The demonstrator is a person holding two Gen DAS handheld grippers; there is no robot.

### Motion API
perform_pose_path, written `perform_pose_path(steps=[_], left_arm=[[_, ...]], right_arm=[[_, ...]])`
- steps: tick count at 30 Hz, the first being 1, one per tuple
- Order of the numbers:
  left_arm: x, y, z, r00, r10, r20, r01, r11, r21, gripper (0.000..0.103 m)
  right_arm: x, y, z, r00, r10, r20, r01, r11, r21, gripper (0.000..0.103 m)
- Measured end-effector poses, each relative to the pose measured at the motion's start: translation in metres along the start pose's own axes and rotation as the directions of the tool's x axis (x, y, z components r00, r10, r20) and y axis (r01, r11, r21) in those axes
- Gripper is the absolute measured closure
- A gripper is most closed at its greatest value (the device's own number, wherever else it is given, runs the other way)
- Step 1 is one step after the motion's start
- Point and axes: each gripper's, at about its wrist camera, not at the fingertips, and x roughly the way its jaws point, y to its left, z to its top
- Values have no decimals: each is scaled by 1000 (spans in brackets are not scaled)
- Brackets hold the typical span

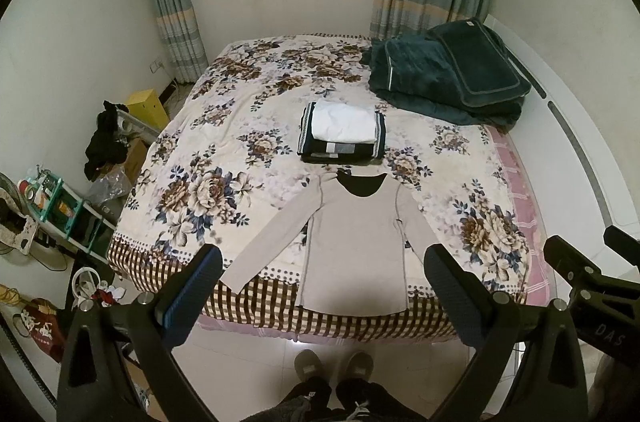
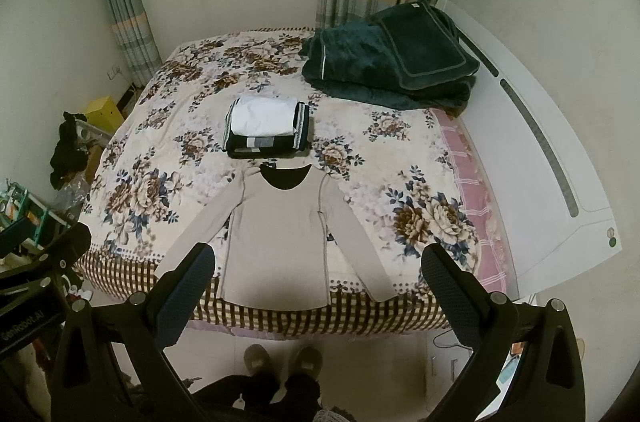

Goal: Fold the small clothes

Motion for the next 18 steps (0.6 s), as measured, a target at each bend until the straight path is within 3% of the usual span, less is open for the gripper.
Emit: perform_pose_path(steps=[18], left_arm=[[-1, -2, -2, 1000, -1, 9, 1, 1000, 2, 0]], right_arm=[[-4, 0, -1, 1000, 2, 9, -2, 1000, 1, 0]])
